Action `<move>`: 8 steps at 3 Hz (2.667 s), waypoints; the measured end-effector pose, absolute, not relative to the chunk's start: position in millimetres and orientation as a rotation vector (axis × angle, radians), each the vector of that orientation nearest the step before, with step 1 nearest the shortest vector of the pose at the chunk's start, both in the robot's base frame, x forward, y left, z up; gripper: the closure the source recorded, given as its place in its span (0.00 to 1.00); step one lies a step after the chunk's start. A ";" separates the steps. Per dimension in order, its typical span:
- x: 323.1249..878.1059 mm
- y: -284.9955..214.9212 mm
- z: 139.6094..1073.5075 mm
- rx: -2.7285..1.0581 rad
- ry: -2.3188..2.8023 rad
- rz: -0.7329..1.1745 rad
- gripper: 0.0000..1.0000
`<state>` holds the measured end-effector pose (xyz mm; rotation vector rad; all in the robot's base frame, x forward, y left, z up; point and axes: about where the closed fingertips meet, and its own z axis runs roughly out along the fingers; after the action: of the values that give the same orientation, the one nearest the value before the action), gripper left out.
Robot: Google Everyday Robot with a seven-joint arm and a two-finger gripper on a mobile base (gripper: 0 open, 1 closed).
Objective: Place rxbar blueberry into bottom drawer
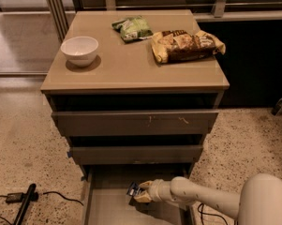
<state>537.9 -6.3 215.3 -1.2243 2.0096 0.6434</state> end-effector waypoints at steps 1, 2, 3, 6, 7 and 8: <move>527.3 -2.6 190.4 -1.249 2.004 0.669 1.00; 516.8 -2.7 164.8 -1.256 1.999 0.681 1.00; 509.1 -3.0 145.0 -1.253 1.997 0.689 1.00; 507.4 -2.8 141.0 -1.252 1.997 0.691 0.40; 507.4 -2.7 141.0 -1.252 1.997 0.691 0.09; 507.4 -2.7 141.0 -1.252 1.997 0.691 0.00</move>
Offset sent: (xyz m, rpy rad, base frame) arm -0.0327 -0.0014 -0.0839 0.0114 0.0154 0.0390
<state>507.4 -2.7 141.0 -1.2519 1.9973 0.6914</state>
